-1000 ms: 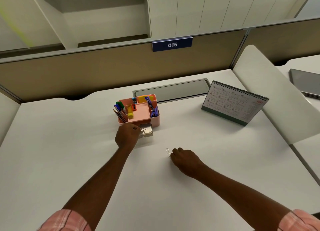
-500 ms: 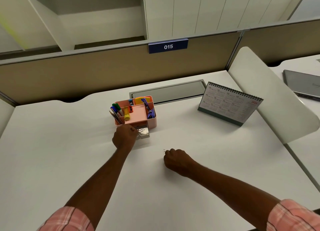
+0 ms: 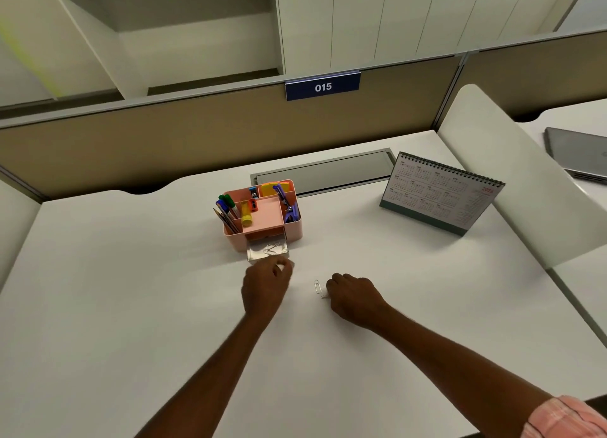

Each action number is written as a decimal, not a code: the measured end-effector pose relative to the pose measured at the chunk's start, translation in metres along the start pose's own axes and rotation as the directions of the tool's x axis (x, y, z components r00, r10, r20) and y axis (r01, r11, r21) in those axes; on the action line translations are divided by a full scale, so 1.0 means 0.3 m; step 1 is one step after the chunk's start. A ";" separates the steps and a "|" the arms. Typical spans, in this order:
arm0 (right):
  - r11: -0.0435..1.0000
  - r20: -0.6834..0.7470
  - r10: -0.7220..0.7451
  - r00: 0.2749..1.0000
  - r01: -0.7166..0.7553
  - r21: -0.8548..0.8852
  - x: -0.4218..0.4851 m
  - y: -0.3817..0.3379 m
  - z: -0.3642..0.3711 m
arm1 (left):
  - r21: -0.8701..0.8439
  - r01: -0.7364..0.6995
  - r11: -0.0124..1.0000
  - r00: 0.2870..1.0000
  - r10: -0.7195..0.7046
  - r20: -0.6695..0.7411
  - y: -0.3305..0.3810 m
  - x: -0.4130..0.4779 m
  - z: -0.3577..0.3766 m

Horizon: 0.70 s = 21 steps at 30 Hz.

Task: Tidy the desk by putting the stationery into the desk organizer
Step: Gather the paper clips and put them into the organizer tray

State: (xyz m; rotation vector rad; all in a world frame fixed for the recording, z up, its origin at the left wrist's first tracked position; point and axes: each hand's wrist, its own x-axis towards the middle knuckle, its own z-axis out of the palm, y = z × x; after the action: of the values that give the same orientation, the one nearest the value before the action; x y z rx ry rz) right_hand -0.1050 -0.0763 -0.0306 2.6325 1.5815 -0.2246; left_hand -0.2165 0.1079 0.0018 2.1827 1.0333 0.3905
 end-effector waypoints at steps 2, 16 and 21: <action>0.988 0.031 0.089 0.996 -0.093 0.123 -0.008 -0.011 0.020 | -0.077 -0.040 0.996 0.984 0.053 0.170 -0.019 -0.073 0.038; 0.876 -0.056 0.203 0.978 -0.156 0.456 -0.059 -0.034 0.074 | -0.038 -0.043 0.998 0.928 0.054 0.369 -0.037 -0.148 0.072; 0.865 -0.057 0.226 0.972 -0.173 0.471 -0.022 -0.039 0.064 | -0.127 -0.002 0.992 0.965 0.035 0.261 -0.032 -0.107 0.008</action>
State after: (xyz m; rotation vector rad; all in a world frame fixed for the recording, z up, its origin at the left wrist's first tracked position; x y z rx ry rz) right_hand -0.1202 -0.0788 -0.0483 3.2004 1.4072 -0.5120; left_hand -0.2412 0.0863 -0.0059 2.0654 0.8201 0.1631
